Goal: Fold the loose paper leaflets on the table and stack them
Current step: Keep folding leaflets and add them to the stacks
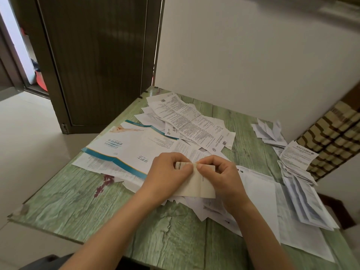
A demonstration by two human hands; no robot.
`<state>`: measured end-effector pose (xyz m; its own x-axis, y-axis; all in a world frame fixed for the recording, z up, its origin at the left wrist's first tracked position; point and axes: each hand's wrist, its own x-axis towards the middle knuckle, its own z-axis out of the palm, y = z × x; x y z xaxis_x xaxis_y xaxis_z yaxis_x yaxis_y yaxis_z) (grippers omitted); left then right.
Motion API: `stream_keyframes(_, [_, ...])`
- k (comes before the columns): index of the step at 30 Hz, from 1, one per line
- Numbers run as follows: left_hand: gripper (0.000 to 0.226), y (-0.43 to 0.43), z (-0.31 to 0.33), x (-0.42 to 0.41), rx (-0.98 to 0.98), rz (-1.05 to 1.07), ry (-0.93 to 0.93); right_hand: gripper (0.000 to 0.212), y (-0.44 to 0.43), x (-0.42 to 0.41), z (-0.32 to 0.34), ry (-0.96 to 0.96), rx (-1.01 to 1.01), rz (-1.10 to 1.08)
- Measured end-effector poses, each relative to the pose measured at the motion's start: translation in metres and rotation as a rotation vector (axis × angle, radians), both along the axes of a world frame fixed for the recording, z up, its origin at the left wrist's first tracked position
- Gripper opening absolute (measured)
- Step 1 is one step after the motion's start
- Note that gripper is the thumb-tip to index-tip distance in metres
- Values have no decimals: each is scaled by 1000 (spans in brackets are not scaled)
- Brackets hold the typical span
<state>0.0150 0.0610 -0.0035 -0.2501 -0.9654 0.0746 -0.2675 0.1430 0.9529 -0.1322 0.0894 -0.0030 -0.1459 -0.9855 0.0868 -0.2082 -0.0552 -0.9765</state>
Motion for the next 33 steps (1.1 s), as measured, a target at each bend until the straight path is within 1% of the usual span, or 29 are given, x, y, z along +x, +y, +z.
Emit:
stream_keyframes(2, [19,-1,3,3,-26,-10,-29,4,1,1,2,3,5,13])
stream_keyframes(3, [19,-2,5,5,-22,-24,-39,6,1,0,3,5,10,12])
stream_keyframes(5, [16,-6,10,13,18,-31,0,16,1,-5,5,10,17,-24])
stream_keyframes(7, [14,-12,14,26,65,20,75,21,1,-12,7,-32,18,-85])
stream_keyframes(9, [15,-16,18,37,112,89,193,21,1,-17,9,-92,19,-121])
stream_keyframes(11, [14,-14,21,40,174,88,322,22,1,-16,9,-88,24,-107])
stream_keyframes(12, [13,-11,21,36,193,58,341,22,2,-13,8,-69,32,-89])
stream_keyframes(15, [19,-2,12,20,179,-26,216,14,1,-2,5,-27,39,-23])
stream_keyframes(17, [11,-1,6,10,120,-37,109,5,2,0,4,-18,33,-4])
stream_keyframes(18, [7,-1,3,7,92,-35,70,6,2,0,3,-15,34,-5])
stream_keyframes(19, [8,-2,2,6,76,-34,45,6,3,0,3,-13,42,-9])
stream_keyframes(20, [11,-4,1,6,72,-33,33,5,3,-1,2,-11,50,-11])
stream_keyframes(23, [14,-7,2,7,58,-36,3,16,1,-3,2,22,46,-17])
stream_keyframes(26, [13,-11,3,9,27,-9,-44,15,-1,-8,4,25,30,-20])
stream_keyframes(28, [12,-14,2,14,29,17,-44,13,-1,-14,5,38,30,-41])
stream_keyframes(30, [15,-17,2,20,28,52,-31,14,-1,-21,5,43,17,-108])
stream_keyframes(33, [19,-19,4,29,18,75,-27,13,0,-27,7,-16,-18,-180])
